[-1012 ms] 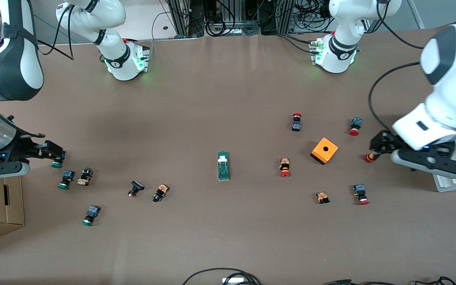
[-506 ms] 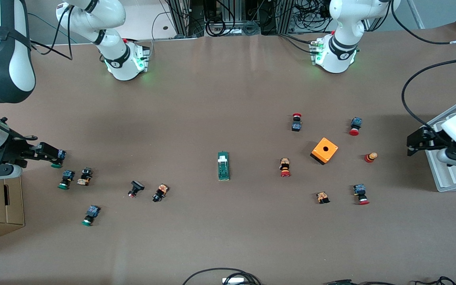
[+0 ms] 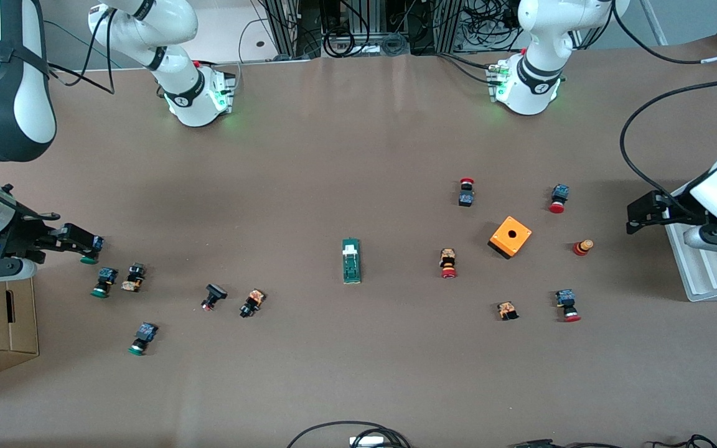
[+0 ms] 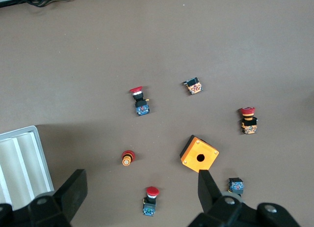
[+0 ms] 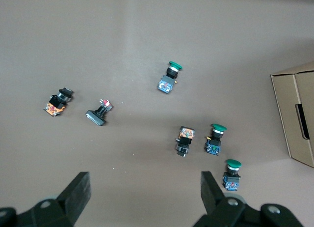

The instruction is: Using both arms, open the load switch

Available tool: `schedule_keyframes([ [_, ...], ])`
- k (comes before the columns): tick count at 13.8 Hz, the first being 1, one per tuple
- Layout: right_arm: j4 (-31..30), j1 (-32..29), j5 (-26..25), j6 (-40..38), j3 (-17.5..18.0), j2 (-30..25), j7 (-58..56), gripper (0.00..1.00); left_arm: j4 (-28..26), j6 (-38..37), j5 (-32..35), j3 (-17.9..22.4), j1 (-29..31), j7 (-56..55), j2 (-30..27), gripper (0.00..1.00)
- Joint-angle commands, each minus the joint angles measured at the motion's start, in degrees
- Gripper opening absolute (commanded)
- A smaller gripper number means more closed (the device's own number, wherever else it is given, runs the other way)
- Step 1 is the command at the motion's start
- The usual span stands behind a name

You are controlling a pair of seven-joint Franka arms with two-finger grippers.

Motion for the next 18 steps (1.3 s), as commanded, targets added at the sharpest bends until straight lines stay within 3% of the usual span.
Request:
schedule_keyframes([
  [1,1.6,0.0,1.2,-0.8,-0.1,0.9,-0.7,1.00,-1.5,0.0,-0.7,0.1,0.3,0.9,-1.5,1.00],
  [5,1.6,0.0,1.3,-0.6,-0.1,1.0,-0.7,1.00,-0.8,-0.1,2.9,0.2,0.5,6.5,-1.2,1.00],
  [14,1.6,-0.1,1.4,-0.6,0.0,1.5,-0.6,1.00,0.0,-0.9,2.9,0.2,0.5,6.5,-1.2,1.00],
  [16,1.6,-0.1,1.4,-0.6,0.0,1.5,-0.6,1.00,-2.2,-0.6,2.5,0.4,0.0,6.1,-3.3,1.00],
  [17,1.6,-0.1,1.4,-0.6,0.0,1.5,-0.7,1.00,-4.1,0.1,2.5,1.5,-0.8,5.9,-4.3,1.00],
  [18,1.6,-0.1,1.4,-0.6,0.0,1.5,-0.8,1.00,-6.6,1.8,2.5,5.3,-4.4,5.9,-6.1,1.00],
])
